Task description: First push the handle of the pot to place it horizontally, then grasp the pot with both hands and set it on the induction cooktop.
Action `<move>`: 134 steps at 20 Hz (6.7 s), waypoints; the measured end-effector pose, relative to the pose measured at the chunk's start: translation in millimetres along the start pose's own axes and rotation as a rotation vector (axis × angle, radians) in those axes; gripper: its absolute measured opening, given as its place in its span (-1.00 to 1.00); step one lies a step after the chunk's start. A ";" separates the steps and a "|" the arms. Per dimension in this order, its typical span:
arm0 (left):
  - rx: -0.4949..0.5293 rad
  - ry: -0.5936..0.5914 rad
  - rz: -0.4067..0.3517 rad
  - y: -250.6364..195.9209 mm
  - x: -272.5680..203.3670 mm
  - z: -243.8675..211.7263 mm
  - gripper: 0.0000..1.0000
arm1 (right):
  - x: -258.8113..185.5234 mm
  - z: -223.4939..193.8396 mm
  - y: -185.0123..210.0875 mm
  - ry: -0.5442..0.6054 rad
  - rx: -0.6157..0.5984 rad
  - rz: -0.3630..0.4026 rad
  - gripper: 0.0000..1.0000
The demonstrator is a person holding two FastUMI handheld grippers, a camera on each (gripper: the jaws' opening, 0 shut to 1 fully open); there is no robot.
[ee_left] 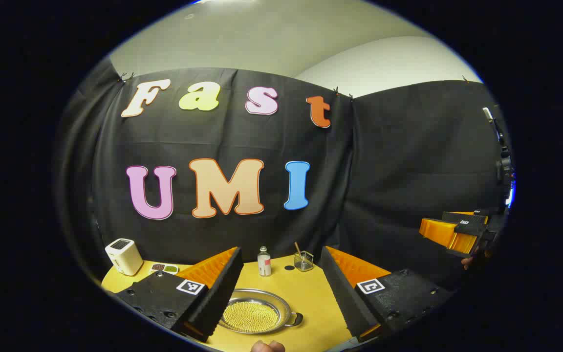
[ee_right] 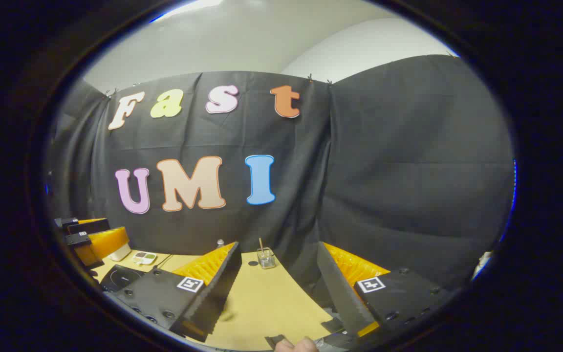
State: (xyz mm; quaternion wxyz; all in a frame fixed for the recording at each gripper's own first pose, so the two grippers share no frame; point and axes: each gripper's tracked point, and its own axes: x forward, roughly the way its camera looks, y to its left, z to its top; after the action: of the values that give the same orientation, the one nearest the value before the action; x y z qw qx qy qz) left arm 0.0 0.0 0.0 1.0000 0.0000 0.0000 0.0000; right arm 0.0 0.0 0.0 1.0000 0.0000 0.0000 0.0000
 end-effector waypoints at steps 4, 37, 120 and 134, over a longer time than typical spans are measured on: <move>0.004 0.005 0.012 -7.0 0.5 2.2 0.94 | 0.1 3.4 -8.1 -0.006 0.009 0.005 0.97; 0.020 0.013 0.379 48.4 -61.8 1.6 0.92 | 49.5 -17.7 20.1 0.044 0.006 0.200 0.86; -0.388 0.623 0.232 263.9 69.8 -279.0 0.99 | 137.6 -429.3 192.7 1.174 -0.387 0.333 -0.92; -0.449 0.906 0.277 246.8 55.5 -364.0 0.94 | 181.9 -401.1 180.9 1.025 -0.345 0.275 -0.89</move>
State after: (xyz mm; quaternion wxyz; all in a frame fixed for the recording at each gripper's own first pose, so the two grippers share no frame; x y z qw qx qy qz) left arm 55.5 246.8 -364.0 0.8658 -0.2143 0.4324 0.1323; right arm 181.9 180.9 -401.1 0.8483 -0.1635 0.4865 0.1304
